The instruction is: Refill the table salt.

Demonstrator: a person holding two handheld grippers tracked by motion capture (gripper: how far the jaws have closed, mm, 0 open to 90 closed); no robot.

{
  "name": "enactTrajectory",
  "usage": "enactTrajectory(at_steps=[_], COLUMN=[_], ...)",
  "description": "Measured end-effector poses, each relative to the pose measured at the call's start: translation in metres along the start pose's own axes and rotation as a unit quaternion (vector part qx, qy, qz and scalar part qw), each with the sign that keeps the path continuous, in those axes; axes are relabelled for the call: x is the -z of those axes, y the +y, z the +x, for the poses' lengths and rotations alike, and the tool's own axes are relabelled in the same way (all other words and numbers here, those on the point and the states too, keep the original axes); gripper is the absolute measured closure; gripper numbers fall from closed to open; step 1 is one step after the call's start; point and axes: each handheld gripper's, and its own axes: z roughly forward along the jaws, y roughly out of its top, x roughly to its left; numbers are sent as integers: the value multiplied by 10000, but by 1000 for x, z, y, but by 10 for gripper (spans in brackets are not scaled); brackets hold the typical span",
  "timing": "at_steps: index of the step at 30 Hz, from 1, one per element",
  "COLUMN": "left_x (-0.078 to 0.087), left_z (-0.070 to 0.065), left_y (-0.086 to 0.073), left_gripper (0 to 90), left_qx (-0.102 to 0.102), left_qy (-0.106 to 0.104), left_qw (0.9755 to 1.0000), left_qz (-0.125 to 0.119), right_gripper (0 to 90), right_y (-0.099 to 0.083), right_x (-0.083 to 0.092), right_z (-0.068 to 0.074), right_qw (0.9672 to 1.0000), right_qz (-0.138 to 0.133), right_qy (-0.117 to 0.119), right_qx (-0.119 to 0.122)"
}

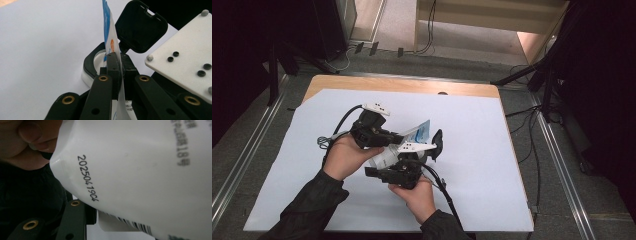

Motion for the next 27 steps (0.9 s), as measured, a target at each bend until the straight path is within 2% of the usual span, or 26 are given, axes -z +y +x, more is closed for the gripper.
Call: enactTrajectory(at_steps=[2,5,12,22,27], left_x=[0,0,-1,-2,-4], left_z=[1,5,12,17,21], left_y=[-1,-5,-14,-24,-28], left_gripper=[890,890,884,856,849], left_qx=[-1,19,147,132,144], left_qy=[-28,-59,-231,-353,-400], left_qw=[10000,10000,9995,9991,9989], left_qz=[21,62,128,170,198], right_gripper=[611,611,611,611,613], right_y=[-1,-3,-10,-20,-26], right_x=[0,-2,-8,-13,-15], right_z=[-1,-1,-2,-5,-8], right_qw=[10000,9995,9959,9921,9890], right_qz=[10,93,306,368,477], right_qy=[-28,-165,-488,-652,-750], right_qx=[49,254,696,1008,1184])
